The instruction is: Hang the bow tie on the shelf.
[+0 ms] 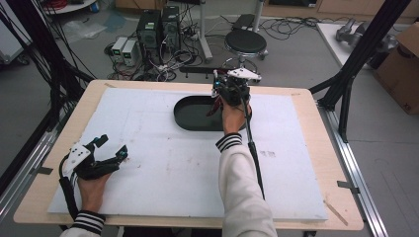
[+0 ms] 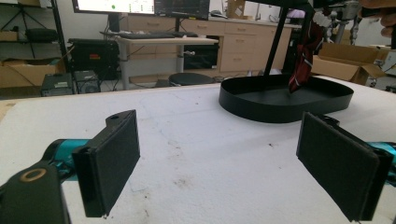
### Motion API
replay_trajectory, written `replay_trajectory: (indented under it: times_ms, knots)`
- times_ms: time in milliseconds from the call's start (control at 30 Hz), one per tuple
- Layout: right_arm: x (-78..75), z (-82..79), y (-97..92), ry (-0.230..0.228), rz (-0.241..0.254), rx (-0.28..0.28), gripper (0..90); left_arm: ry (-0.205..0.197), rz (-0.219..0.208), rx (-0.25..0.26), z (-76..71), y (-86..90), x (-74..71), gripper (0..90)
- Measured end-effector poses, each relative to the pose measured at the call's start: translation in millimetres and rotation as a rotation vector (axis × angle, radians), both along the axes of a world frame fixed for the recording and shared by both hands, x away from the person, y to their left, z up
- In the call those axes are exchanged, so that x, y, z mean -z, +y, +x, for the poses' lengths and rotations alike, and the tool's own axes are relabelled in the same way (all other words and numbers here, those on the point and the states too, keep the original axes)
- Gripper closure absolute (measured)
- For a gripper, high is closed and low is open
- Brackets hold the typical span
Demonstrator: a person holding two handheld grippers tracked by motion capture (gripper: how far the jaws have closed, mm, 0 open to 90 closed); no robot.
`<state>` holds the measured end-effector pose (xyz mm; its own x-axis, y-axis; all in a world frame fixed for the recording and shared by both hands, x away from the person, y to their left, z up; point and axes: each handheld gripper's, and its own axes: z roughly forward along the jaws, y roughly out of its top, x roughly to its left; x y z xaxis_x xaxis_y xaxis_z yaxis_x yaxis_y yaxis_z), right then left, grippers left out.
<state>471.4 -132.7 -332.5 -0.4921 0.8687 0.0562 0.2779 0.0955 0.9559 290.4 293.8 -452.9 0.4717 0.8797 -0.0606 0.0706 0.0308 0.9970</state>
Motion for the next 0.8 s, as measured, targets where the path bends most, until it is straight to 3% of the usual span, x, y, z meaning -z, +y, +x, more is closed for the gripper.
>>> replay_trajectory:
  times_ms: [233, 333, 367, 400, 433, 467, 500, 533, 567, 667, 733, 800]
  knots:
    - [3.9, -1.5, 2.1, 0.018, -0.043, -0.009, 80.1, 0.0, 0.0, 0.0, 0.0, 0.0, 0.0, 13.6]
    - [1.3, -5.0, 4.5, 0.015, -0.05, -0.02, 67.7, -0.001, -0.001, -0.001, 0.0, -0.1, 0.1, 13.7]
    - [1.3, -5.0, 4.5, 0.015, -0.05, -0.02, 67.7, -0.001, -0.001, -0.003, 0.1, 0.0, 0.1, 13.7]
    - [-1.1, -8.1, 5.7, 0.027, -0.025, -0.018, 49.8, 0.0, -0.001, 0.0, 0.0, 0.0, 0.0, 13.6]
    - [-2.7, -10.3, 6.3, 0.037, -0.02, -0.02, 43.9, 0.0, -0.001, 0.0, 0.0, 0.0, 0.0, 13.6]
    - [-2.7, -10.3, 6.3, 0.037, -0.02, -0.02, 43.9, 0.0, 0.0, -0.001, -0.1, 0.0, 0.0, 13.6]
    - [-4.6, -12.6, 6.8, 0.043, -0.024, -0.031, 36.0, -0.003, -0.002, -0.002, 0.1, -0.3, 0.1, 13.6]
    - [-9.0, -18.0, 8.5, 0.051, -0.037, -0.056, 19.6, -0.001, 0.001, -0.003, 0.1, -0.1, 0.0, 13.7]
    - [-11.6, -21.1, 9.2, 0.054, -0.048, -0.072, 13.9, -0.001, 0.001, -0.003, 0.1, -0.1, 0.0, 13.7]
    - [-21.1, -33.9, 9.0, 0.056, -0.079, -0.12, 8.5, 0.001, -0.002, -0.003, 0.0, 0.0, 0.1, 13.6]
    - [-28.4, -43.7, 7.5, 0.054, -0.082, -0.118, 0.5, 0.0, -0.001, -0.002, -0.1, -0.1, 0.0, 13.6]
    - [-32.5, -49.1, 5.7, 0.055, -0.082, -0.118, 0.5, -0.002, 0.0, -0.002, 0.0, -0.5, 0.0, 13.6]
